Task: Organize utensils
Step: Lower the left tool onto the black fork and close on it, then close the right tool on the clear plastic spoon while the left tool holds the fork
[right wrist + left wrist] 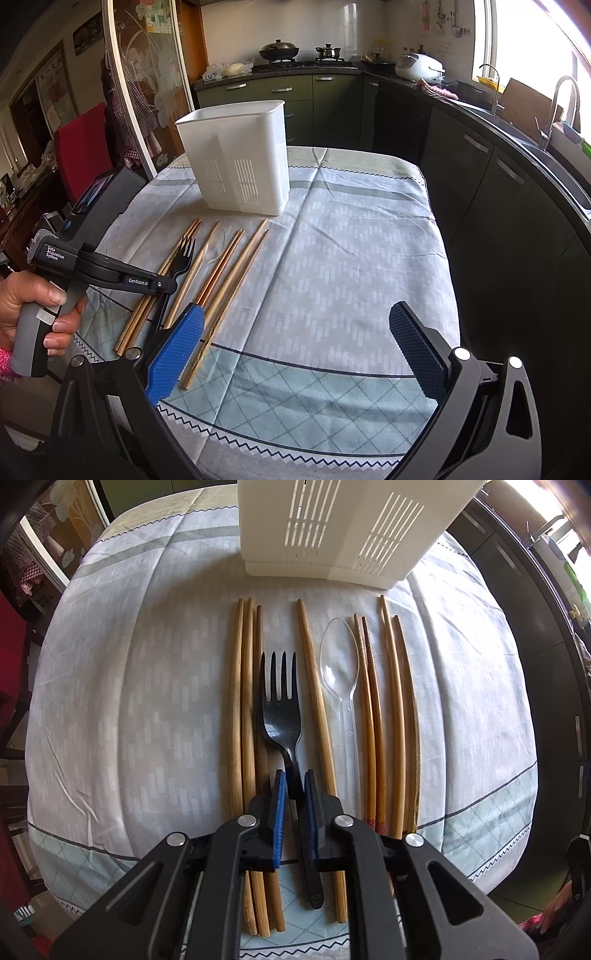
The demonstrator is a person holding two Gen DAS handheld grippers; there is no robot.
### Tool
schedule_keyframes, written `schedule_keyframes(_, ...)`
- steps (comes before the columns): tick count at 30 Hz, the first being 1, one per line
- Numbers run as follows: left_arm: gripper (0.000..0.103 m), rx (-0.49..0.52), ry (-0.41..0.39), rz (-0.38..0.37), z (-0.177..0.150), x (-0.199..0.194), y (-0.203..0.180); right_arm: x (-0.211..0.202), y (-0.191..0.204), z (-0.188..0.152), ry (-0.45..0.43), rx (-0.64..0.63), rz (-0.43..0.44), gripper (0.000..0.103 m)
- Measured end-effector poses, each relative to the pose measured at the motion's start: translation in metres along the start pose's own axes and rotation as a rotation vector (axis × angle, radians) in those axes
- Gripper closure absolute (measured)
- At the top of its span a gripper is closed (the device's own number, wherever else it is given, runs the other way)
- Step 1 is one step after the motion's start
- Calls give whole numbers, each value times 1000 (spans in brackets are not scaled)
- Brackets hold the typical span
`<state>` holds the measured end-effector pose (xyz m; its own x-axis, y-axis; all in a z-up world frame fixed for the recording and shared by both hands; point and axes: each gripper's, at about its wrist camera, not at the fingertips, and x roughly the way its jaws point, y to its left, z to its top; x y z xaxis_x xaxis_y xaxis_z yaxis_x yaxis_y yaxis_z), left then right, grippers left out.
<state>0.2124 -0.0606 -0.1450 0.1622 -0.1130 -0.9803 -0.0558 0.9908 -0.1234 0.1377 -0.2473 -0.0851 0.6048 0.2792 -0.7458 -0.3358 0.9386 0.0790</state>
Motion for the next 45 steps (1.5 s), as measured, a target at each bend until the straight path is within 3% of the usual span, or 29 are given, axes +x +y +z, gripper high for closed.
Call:
schedule_keyframes(6, 95, 1, -23, -23, 1, -8, 4, 16, 7, 17, 89, 12, 82, 6)
schedule_keyframes(12, 94, 26, -101, -47, -3, -38, 8, 50, 19, 40, 202, 50, 174, 28)
schedule_keyframes(20, 95, 54, -194, -56, -14, -75, 28, 118, 59, 52, 424, 104, 332, 58)
schedule_keyframes(25, 95, 61, -220, -56, -20, -82, 37, 150, 80, 58, 476, 116, 312, 77)
schedule_keyframes(34, 95, 63, -224, -78, -20, -79, 49, 194, 95, 66, 539, 121, 219, 85)
schedule_keyframes(41, 95, 68, -226, -86, -20, -79, 52, 203, 107, 65, 564, 108, 192, 85)
schedule_keyframes(45, 95, 69, -224, -90, -20, -79, 53, 211, 117, 67, 557, 84, 158, 90)
